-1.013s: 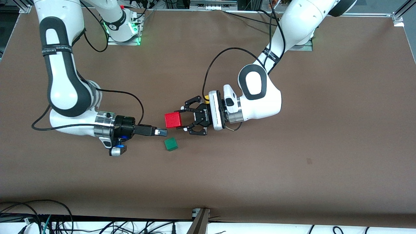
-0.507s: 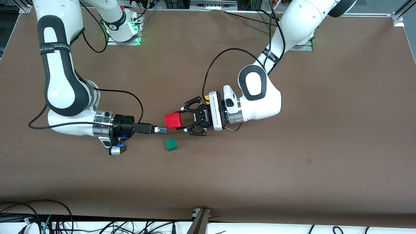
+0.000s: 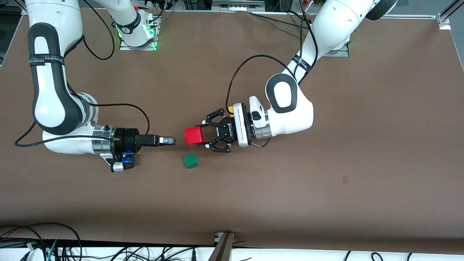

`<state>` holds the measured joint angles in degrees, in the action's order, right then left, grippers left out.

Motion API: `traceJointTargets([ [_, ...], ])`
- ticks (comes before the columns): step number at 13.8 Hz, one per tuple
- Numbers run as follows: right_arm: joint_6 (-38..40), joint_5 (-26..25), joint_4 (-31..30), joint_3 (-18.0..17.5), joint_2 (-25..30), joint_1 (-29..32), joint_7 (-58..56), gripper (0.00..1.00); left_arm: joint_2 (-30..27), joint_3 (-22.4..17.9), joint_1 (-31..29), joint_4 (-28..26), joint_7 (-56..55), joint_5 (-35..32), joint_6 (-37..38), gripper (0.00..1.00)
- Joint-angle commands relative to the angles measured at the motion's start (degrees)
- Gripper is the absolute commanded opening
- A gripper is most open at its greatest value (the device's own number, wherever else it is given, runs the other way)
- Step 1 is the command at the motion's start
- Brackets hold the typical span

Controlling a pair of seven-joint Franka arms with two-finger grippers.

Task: Pass red block to right arm, stack on blue
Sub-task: 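Carry the red cube toward the right gripper, which reaches to meet it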

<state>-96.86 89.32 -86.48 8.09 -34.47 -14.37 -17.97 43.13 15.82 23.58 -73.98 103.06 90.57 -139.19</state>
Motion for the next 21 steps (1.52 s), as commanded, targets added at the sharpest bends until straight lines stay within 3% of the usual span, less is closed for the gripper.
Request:
traceJointTargets([
  [1, 4.6, 7.4, -1.2, -0.3, -2.0, 0.9, -4.6, 1.0, 0.9, -0.7, 1.0, 2.1, 1.2, 2.1, -0.6, 0.0],
  [9, 6.2, 15.7, -3.0, -0.6, -4.3, 0.4, -7.3, 1.0, 1.3, -0.7, 1.0, 2.7, 1.1, 2.1, -0.6, 0.0],
  [21, 2.4, 17.9, -2.8, -0.7, -4.7, -2.5, -7.3, 0.99, 1.7, -0.7, 1.0, 3.5, 1.2, 2.1, -0.6, 0.0],
])
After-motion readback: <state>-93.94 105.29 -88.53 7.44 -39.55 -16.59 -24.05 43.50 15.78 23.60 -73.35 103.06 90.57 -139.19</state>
